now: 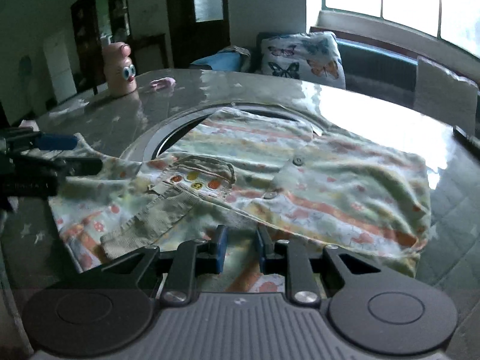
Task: Fold clothes
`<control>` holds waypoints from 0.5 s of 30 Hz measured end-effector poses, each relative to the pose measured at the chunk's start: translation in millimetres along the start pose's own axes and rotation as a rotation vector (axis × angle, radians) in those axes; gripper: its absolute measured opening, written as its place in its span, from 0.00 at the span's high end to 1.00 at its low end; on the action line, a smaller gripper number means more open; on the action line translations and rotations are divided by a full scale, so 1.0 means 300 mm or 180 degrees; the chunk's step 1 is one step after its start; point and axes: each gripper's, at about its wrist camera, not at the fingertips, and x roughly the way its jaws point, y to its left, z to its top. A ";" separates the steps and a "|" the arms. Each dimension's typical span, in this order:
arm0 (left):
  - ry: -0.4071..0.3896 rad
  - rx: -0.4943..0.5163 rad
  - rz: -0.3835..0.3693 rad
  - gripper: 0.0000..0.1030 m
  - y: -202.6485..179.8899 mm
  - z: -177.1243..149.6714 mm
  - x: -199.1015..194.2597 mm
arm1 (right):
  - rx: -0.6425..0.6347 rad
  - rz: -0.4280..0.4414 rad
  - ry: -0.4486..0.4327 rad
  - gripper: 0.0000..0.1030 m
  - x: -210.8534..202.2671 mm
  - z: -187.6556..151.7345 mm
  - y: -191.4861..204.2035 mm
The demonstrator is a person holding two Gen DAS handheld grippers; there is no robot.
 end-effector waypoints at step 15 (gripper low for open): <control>0.0192 -0.0731 0.0864 0.33 0.309 -0.096 -0.036 | -0.0228 0.0366 -0.0015 0.71 -0.038 -0.010 0.116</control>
